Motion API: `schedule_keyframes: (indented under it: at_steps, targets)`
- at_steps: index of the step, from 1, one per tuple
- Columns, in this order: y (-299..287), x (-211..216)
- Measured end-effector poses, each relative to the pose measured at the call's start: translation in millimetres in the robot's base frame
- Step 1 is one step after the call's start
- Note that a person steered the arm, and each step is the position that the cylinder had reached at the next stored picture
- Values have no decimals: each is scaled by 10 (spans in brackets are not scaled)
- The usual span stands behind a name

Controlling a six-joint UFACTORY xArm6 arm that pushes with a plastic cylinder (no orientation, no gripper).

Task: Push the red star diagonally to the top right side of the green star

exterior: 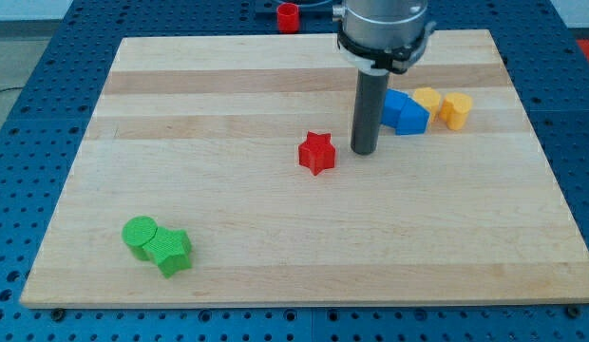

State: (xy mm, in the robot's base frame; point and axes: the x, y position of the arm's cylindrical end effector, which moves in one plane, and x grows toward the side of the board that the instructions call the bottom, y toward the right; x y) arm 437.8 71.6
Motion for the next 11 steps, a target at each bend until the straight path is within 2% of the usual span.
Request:
schedule_keyframes:
  at_steps: [1, 2, 3, 4, 5, 6, 7, 8, 9, 10, 11]
  targets:
    - [45, 69]
    - [182, -172]
    - [-881, -188]
    - [-1660, 249]
    - [-1610, 227]
    - [-1511, -364]
    - [-624, -377]
    - [-803, -11]
    - [-1460, 599]
    - [-1945, 940]
    - [-1942, 658]
